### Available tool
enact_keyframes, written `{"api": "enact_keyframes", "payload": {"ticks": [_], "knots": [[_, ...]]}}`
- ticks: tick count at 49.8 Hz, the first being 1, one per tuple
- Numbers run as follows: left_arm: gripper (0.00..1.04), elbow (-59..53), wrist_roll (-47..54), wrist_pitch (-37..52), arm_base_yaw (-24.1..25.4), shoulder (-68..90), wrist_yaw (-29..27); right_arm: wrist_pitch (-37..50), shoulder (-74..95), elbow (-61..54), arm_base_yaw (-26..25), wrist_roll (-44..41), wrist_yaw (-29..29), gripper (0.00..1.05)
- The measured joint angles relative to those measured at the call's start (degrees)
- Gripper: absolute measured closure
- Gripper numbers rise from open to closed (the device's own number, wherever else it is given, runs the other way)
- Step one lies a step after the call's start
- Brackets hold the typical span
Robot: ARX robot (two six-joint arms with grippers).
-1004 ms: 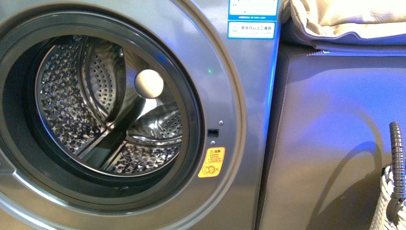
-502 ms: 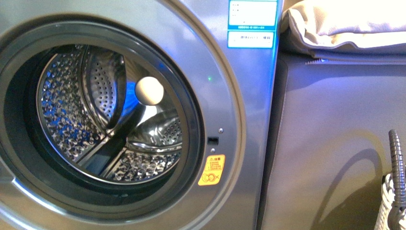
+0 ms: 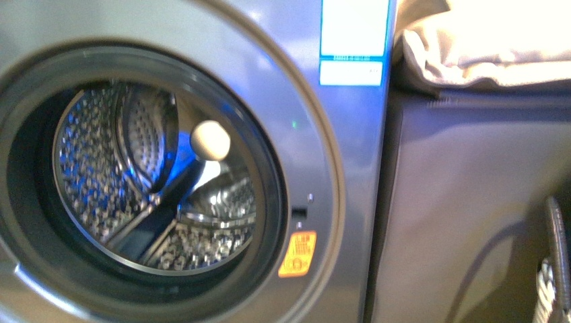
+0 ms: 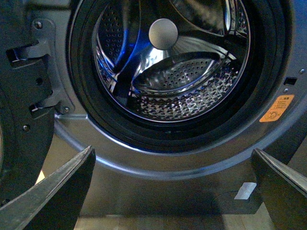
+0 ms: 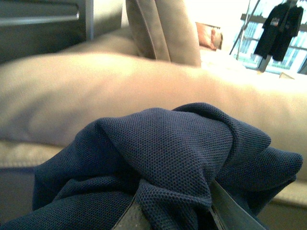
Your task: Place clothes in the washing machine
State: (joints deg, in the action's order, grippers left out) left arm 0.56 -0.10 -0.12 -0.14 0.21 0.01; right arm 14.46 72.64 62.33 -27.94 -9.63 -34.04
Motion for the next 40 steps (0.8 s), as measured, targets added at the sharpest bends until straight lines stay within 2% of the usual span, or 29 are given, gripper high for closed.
{"api": "enact_keyframes", "payload": {"ticks": [11, 23, 40], "knots": [[0.07, 0.0, 0.0, 0.0, 0.0, 0.0, 0.0, -6.0, 0.0, 18.6, 9.3, 1.2, 3.5, 0.93], [0.07, 0.0, 0.0, 0.0, 0.0, 0.0, 0.0, -15.1, 2.1, 36.6, 31.9, 0.3, 12.3, 0.93], [0.07, 0.0, 0.0, 0.0, 0.0, 0.0, 0.0, -23.5, 11.8, 50.7, 54.6, -0.9, 21.0, 0.93]]}}
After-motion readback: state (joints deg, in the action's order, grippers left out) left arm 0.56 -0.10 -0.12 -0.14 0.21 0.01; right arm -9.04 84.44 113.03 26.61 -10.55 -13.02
